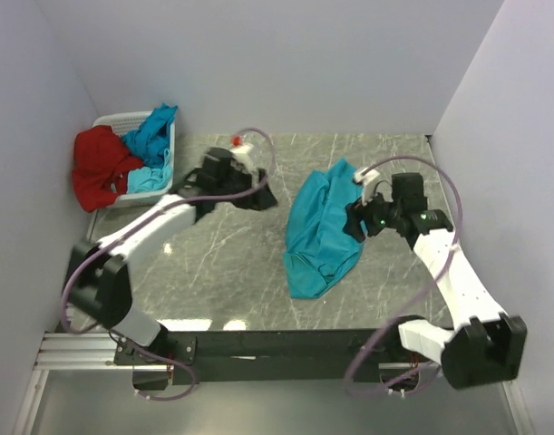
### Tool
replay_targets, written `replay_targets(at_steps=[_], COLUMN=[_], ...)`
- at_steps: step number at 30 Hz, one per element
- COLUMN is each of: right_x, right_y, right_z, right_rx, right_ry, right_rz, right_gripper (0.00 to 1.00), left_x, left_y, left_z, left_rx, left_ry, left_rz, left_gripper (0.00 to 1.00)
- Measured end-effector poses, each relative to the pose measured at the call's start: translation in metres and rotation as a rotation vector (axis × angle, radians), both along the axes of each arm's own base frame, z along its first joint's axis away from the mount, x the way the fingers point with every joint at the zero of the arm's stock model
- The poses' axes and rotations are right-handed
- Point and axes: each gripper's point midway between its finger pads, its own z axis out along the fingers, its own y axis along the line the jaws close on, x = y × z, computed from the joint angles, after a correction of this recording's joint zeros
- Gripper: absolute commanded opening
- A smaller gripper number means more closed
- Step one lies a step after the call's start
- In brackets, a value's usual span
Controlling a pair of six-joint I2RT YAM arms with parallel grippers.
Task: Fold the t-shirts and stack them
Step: Flatten the tshirt out
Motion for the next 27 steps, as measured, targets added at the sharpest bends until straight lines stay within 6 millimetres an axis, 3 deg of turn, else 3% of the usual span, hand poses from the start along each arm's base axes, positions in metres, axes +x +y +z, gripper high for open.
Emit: replay_targets(at_steps=[5,8,12,17,21,24,27], right_x=[0.022,0.027,0.031,0.032,0.028,0.027,0.025], right_y=[-0.042,-0.062,-0.085,-0.108,-0.115,-0.117,-0.116], right_z=[-0.028,-0.027,-0.022,-0.017,-0.015,-0.013,-0.012], right_rx=[0.086,0.131,0.189,0.257,0.303,0.325,0.341], right_ry=[0.171,0.191,0.196,0.197,0.206,0.209,0.213], right_rz=[-0.229,-0.328,-0.429,-0.497,-0.509,-0.508,-0.501], right_gripper=[0.69,0.68,0.67,0.66,0.65,0.65,0.65], left_x=[-0.034,-0.047,-0.057,-0.068,-0.067,-0.066,-0.069], left_y=[-0.078,-0.114,-0.16,-0.208,-0.245,-0.266,-0.269], left_z=[-0.057,-0.077,-0.087,-0.09,-0.097,-0.113,-0.138], left_rx=[0.072,0.113,0.147,0.177,0.201,0.238,0.312], left_ry=[0.102,0.111,0.076,0.009,-0.037,-0.054,-0.047], left_rz=[-0.198,-0.27,-0.327,-0.376,-0.382,-0.373,-0.35], left_gripper=[0.67,0.64,0.65,0.65,0.65,0.65,0.65])
